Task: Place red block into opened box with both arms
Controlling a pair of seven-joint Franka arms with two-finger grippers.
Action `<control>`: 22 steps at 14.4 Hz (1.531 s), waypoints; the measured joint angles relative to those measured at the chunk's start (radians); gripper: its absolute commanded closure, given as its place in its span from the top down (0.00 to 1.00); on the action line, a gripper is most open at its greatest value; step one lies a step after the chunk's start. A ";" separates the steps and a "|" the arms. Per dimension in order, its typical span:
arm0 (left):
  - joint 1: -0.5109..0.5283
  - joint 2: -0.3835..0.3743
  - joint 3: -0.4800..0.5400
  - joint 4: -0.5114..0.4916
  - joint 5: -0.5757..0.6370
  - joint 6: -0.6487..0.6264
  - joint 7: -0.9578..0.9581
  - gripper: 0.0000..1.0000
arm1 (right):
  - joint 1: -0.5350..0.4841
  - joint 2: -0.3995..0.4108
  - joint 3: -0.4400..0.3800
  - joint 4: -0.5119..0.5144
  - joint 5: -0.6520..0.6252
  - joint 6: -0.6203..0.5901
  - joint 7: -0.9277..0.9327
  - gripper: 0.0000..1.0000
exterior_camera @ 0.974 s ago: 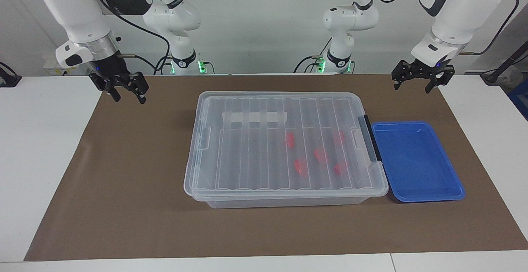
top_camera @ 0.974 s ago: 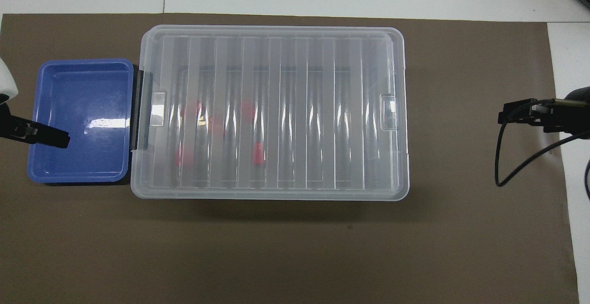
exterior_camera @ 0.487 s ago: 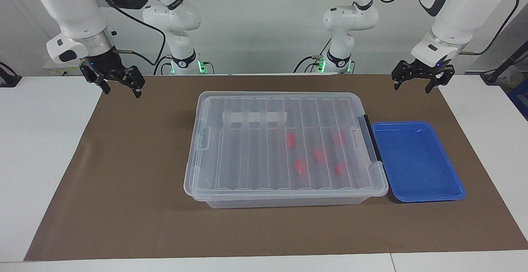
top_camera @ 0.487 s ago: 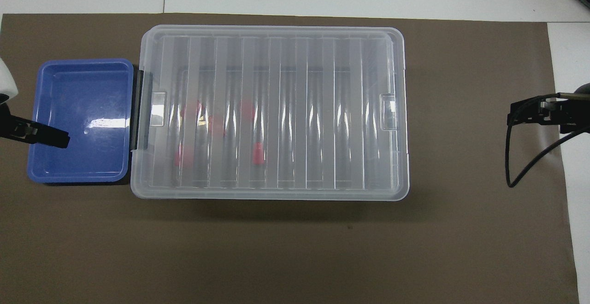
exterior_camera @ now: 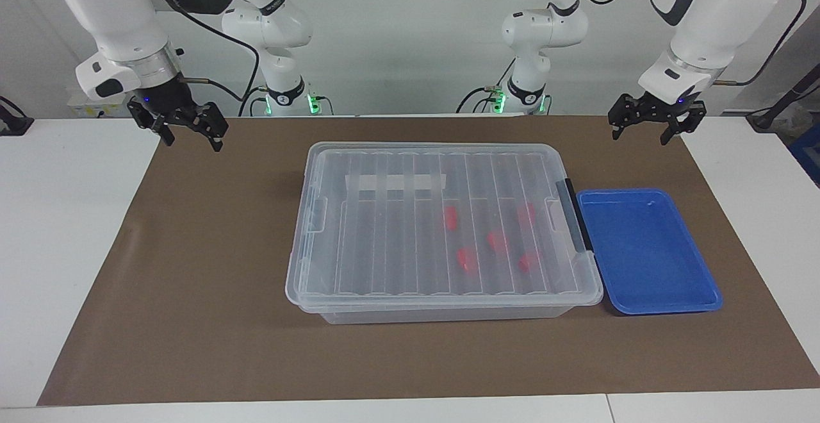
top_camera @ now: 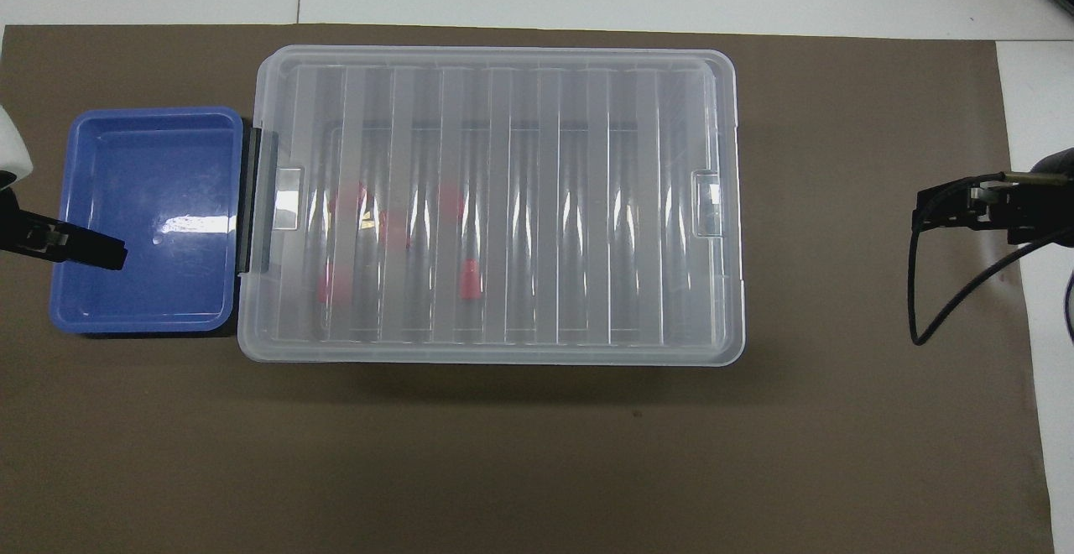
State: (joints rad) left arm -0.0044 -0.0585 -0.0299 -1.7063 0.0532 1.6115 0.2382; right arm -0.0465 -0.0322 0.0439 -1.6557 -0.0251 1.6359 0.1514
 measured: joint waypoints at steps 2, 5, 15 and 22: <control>0.000 0.000 0.000 0.000 0.000 0.000 0.000 1.00 | 0.003 0.000 0.003 0.000 0.001 0.000 0.000 1.00; 0.000 0.000 0.000 0.000 0.000 0.000 0.000 1.00 | 0.013 0.000 0.004 0.000 0.001 0.000 0.000 1.00; 0.000 0.000 0.000 0.000 0.000 0.000 0.000 1.00 | 0.026 0.000 0.004 -0.001 0.003 -0.006 0.003 1.00; 0.000 0.000 0.000 0.000 0.000 0.000 0.000 1.00 | 0.026 0.000 0.004 -0.005 0.004 -0.012 0.004 1.00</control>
State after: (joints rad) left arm -0.0044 -0.0585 -0.0299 -1.7064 0.0532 1.6115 0.2382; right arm -0.0202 -0.0322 0.0481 -1.6606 -0.0209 1.6241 0.1557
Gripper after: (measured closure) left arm 0.000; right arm 0.000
